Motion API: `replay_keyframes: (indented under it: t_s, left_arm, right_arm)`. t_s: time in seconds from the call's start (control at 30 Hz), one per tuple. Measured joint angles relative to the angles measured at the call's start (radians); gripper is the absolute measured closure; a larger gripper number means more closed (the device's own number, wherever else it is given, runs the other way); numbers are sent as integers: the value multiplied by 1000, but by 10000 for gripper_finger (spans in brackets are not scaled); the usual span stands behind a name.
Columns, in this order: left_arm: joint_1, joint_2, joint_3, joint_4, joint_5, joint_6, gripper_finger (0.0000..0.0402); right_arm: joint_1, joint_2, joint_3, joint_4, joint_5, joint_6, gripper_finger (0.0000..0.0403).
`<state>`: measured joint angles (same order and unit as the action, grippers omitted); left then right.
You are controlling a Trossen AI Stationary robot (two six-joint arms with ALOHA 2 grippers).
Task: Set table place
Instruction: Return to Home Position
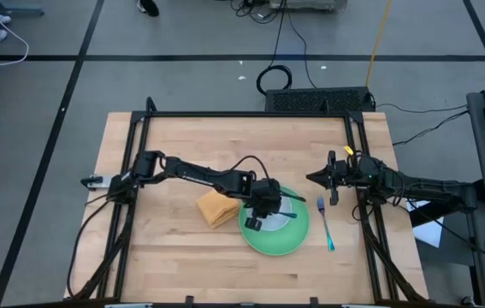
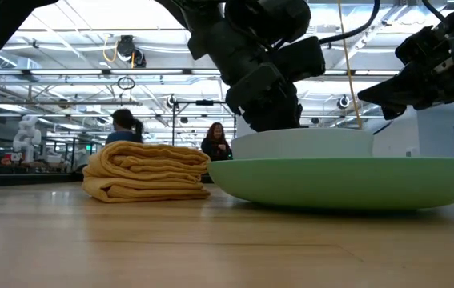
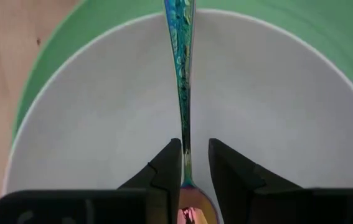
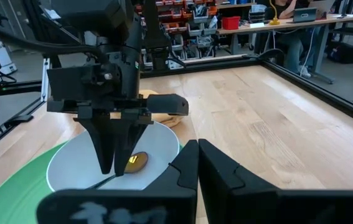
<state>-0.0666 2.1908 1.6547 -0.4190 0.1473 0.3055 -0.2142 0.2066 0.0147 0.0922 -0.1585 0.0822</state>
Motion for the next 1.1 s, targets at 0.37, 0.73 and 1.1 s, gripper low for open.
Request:
replay_keyframes:
  t_s: [0.37, 0.73, 1.1]
  left_arm:
    - [0, -49, 0, -36, -17, 7, 315]
    - [-16, -186, 0, -137, -94, 0, 316]
    - [-21, -215, 0, -132, -102, -16, 316]
  right_arm:
    - [0, 3, 0, -6, 0, 2, 403]
    - [0, 5, 0, -7, 0, 3, 403]
    - [0, 5, 0, -7, 0, 3, 403]
